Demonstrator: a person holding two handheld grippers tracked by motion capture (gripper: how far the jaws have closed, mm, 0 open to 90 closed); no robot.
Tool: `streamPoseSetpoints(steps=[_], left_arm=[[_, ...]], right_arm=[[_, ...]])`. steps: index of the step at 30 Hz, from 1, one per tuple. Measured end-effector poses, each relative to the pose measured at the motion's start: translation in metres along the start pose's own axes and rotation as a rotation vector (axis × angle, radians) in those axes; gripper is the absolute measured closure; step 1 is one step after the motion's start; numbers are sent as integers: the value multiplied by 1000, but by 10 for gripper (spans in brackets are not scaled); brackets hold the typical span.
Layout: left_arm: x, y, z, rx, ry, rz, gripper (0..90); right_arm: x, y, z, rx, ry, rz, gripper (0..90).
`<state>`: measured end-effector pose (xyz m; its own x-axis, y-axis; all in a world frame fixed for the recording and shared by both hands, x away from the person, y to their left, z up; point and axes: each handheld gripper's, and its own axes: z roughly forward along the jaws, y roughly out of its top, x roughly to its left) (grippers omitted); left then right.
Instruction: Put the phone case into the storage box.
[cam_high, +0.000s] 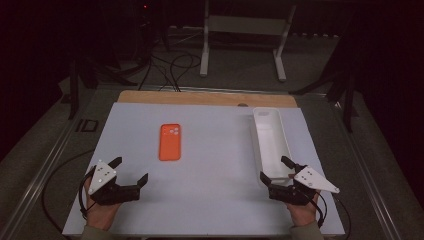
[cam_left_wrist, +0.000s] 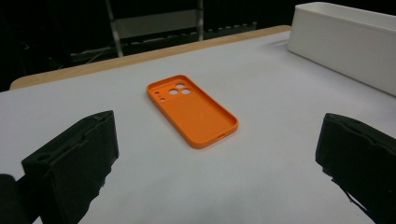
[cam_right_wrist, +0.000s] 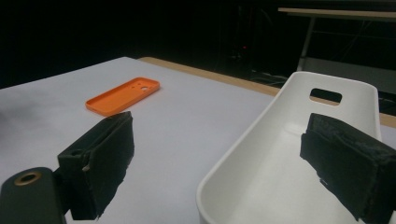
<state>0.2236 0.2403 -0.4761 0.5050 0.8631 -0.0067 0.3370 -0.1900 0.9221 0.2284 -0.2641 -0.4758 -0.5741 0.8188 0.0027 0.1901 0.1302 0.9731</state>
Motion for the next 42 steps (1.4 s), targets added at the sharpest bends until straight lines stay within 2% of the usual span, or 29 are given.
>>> streamPoseSetpoints(steps=[6, 12, 20, 24, 33, 42], left_arm=[[0, 12, 6, 40, -9, 11, 2], [2, 21, 13, 42, -13, 34, 2], [5, 29, 20, 37, -12, 26, 2], [4, 34, 26, 45, -14, 47, 2], [2, 45, 43, 72, -27, 72, 2], [6, 51, 62, 114, -37, 69, 2]], right_arm=[[1, 1, 2, -1, 0, 2, 89], [2, 1, 6, 6, 4, -6, 89], [0, 1, 8, 10, 1, -6, 89], [-1, 0, 7, 5, -6, 0, 89], [0, 1, 7, -7, -12, -6, 89], [0, 3, 6, -12, -12, -1, 89]])
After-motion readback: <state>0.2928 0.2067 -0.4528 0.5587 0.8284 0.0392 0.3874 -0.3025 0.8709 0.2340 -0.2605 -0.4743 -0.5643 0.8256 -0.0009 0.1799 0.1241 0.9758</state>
